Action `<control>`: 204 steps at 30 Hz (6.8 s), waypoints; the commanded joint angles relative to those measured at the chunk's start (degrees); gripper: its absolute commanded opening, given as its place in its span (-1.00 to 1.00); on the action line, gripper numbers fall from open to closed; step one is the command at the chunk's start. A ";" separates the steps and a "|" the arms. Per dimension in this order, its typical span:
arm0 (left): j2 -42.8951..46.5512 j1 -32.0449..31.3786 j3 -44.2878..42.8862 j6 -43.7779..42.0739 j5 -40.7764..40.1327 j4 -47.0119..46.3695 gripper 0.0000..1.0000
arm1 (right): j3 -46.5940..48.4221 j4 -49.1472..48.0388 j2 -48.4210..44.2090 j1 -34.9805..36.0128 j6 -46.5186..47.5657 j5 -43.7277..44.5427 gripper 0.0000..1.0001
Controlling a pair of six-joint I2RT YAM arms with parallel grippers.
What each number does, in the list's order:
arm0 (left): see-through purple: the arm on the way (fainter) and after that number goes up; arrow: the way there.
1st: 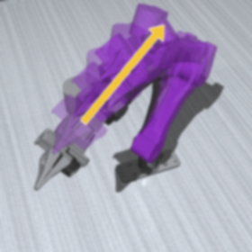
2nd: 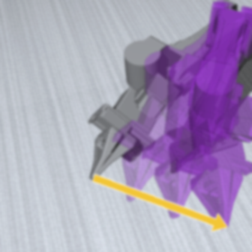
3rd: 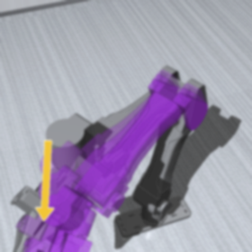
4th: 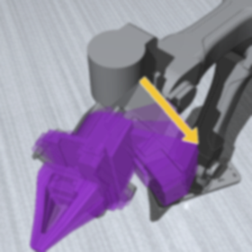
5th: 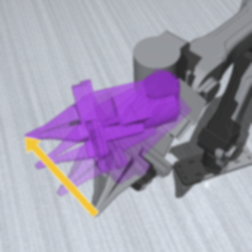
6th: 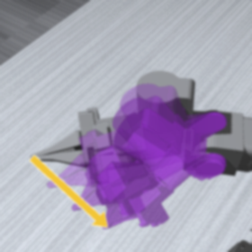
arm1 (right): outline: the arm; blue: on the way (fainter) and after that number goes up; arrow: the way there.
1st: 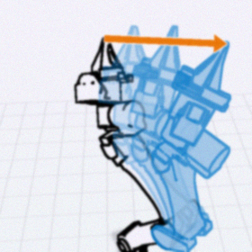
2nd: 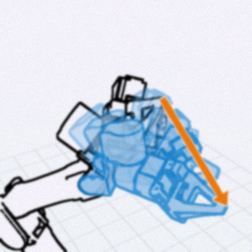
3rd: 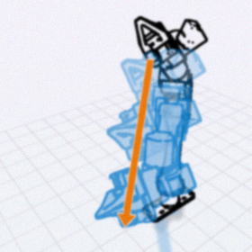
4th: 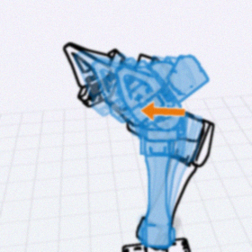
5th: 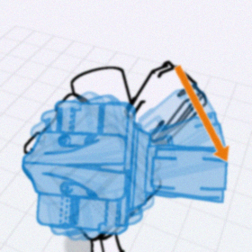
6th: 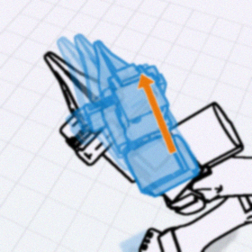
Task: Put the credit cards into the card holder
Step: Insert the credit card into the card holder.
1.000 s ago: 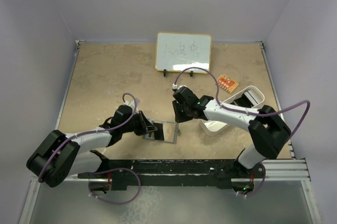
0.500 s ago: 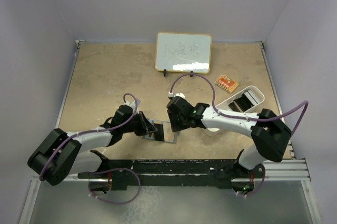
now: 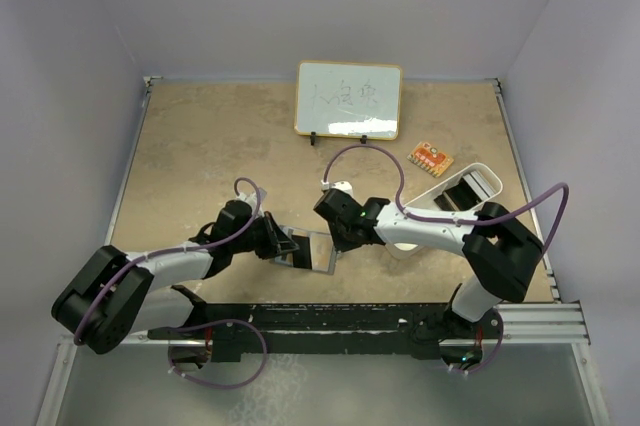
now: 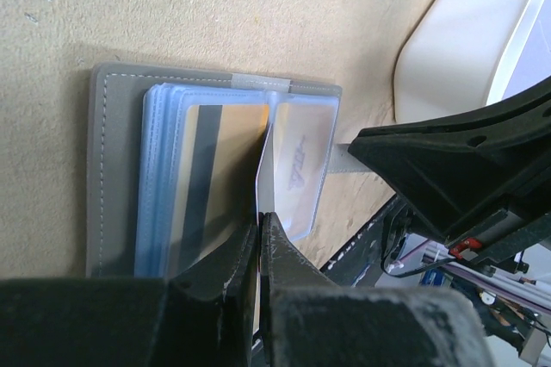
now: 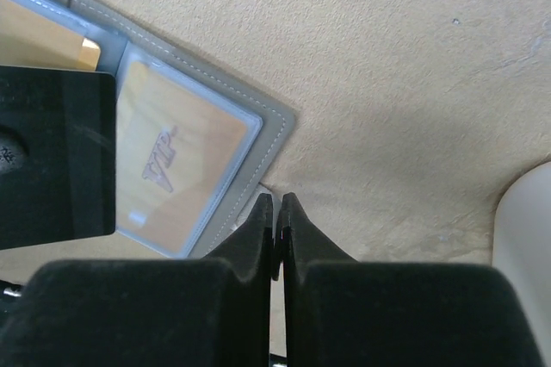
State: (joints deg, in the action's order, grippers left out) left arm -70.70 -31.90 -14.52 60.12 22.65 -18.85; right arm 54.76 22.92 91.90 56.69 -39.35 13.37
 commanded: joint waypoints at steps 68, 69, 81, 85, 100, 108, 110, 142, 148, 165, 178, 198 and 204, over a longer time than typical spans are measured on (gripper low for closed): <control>-9.28 1.14 -5.82 -0.89 -1.83 0.80 -1.00 | -4.96 -11.60 1.05 -4.48 11.17 -5.79 -1.00; -9.41 1.06 -5.00 -0.09 -2.23 -0.57 -1.00 | -5.27 -12.03 0.96 -4.48 10.56 -5.91 -1.00; -6.24 0.61 -4.93 0.56 -5.26 1.20 -0.67 | -6.78 -12.86 0.05 -4.48 7.07 -5.72 -1.00; -2.80 0.61 -7.75 -2.48 -8.81 11.12 -0.40 | -6.33 -12.25 -0.35 -4.48 7.40 -5.39 -1.00; -0.91 -0.06 -8.19 -2.46 -9.69 13.08 -0.19 | -5.87 -12.25 -0.25 -4.48 7.62 -5.73 -1.00; -3.31 -2.25 -7.49 0.28 -9.37 8.10 -0.19 | -5.48 -13.45 0.51 -4.52 7.27 -5.15 -1.00; -3.81 -2.73 -7.63 0.70 -9.23 7.49 -0.19 | -5.46 -13.62 0.77 -4.48 7.19 -5.10 -1.00; 1.24 -6.07 -13.04 -1.37 -18.28 22.76 -0.78 | -7.08 -13.46 -1.01 -4.48 6.83 -6.33 -1.00; 1.03 -6.01 -13.62 -2.87 -20.43 25.10 -1.00 | -6.98 -13.48 -1.01 -4.48 6.75 -6.33 -1.00; -6.09 -8.81 -11.68 1.08 -15.55 15.69 -1.00 | -6.86 -13.63 -0.73 -4.48 6.66 -6.25 -1.00; -9.06 -9.76 -9.96 6.79 -10.70 3.66 -1.00 | -7.17 -14.27 -0.48 -4.47 6.54 -6.42 -1.00; 1.62 -5.39 -12.79 3.15 -17.69 19.01 -0.28 | -3.38 -6.77 -7.04 -4.48 7.29 -3.72 -0.57; 4.27 -3.57 -12.62 1.18 -19.13 22.98 -0.08 | -0.08 -7.55 -8.84 -4.40 7.52 -5.40 -0.40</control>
State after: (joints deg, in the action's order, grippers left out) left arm -69.25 -36.27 -25.45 63.88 5.48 1.30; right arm 51.24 16.03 84.99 51.86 -31.83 8.82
